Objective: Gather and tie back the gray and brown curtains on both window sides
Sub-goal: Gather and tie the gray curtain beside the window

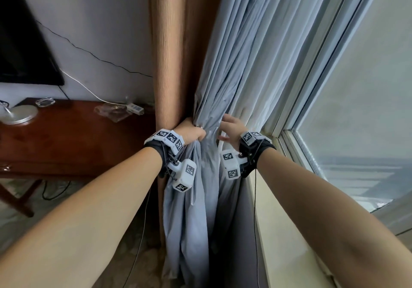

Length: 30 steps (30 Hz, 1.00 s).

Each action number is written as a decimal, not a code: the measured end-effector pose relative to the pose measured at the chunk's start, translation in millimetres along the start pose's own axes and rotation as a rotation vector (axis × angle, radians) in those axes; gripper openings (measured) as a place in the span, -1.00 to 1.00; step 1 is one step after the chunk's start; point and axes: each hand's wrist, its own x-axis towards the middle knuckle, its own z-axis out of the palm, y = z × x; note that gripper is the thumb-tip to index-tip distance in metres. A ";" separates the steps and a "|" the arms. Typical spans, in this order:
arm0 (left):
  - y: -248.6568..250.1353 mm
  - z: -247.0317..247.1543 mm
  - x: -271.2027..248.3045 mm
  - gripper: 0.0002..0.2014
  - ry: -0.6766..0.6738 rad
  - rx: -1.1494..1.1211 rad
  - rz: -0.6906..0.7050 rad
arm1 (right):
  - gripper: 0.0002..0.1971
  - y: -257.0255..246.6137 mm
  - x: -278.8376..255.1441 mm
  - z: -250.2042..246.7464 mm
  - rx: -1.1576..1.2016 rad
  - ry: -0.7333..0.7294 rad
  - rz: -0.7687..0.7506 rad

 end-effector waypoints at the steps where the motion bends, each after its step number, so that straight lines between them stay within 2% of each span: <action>1: 2.0 0.2 -1.3 -0.46 0.007 -0.005 0.001 | -0.72 1.1 -0.2 1.3 -0.038 0.023 -0.029; 3: 1.1 1.2 -0.5 -0.41 0.038 -0.032 0.011 | -0.87 2.8 -1.8 0.6 -0.189 0.053 -0.108; 4: -1.2 1.6 1.3 -0.40 0.047 -0.047 0.009 | -0.88 3.1 -3.5 -0.6 -0.260 0.075 -0.147; 6: -2.4 2.4 1.9 -0.43 0.030 -0.061 0.008 | -0.79 5.0 -5.1 -4.2 -0.362 0.158 -0.185; 9: -1.2 5.9 2.4 -0.60 0.019 -0.069 0.005 | -0.75 2.6 -10.7 -9.9 -0.511 0.275 -0.230; 11: -3.2 9.7 7.4 -0.66 0.080 -0.077 0.014 | -0.72 -1.0 -18.2 -16.7 -0.659 0.354 -0.241; 14: -4.7 17.4 12.0 -0.64 0.224 -0.060 0.013 | -0.70 -1.8 -33.8 -24.0 -0.902 0.425 -0.315; 17: 2.4 24.8 6.2 -0.67 0.319 0.028 0.009 | -0.76 0.5 -44.5 -22.7 -0.990 0.348 -0.442; 20: 5.5 31.4 4.4 -0.63 0.286 0.085 0.022 | -0.81 -1.0 -52.3 -19.7 -0.973 0.275 -0.531; 22: 3.7 31.2 4.9 -0.57 0.148 0.092 0.056 | -0.85 -3.6 -55.1 -15.9 -0.943 0.243 -0.553; 23: 6.1 31.6 0.8 -0.56 0.035 0.091 0.087 | -0.86 -4.3 -56.8 -13.4 -0.931 0.233 -0.549; 25: 10.0 31.4 -7.0 -0.59 -0.166 0.090 0.146 | -0.82 -5.2 -58.2 -5.9 -0.920 0.209 -0.533; 26: 11.2 31.8 -8.9 -0.62 -0.217 0.066 0.160 | -0.81 -6.1 -58.7 -2.5 -0.919 0.198 -0.531; 27: 11.3 31.5 -10.9 -0.64 -0.219 0.056 0.159 | -0.82 -7.2 -59.3 0.3 -0.914 0.187 -0.532; 30: 0.1 30.7 -4.2 -0.63 -0.005 0.002 0.173 | -0.74 -9.9 -61.1 1.7 -0.825 0.084 -0.507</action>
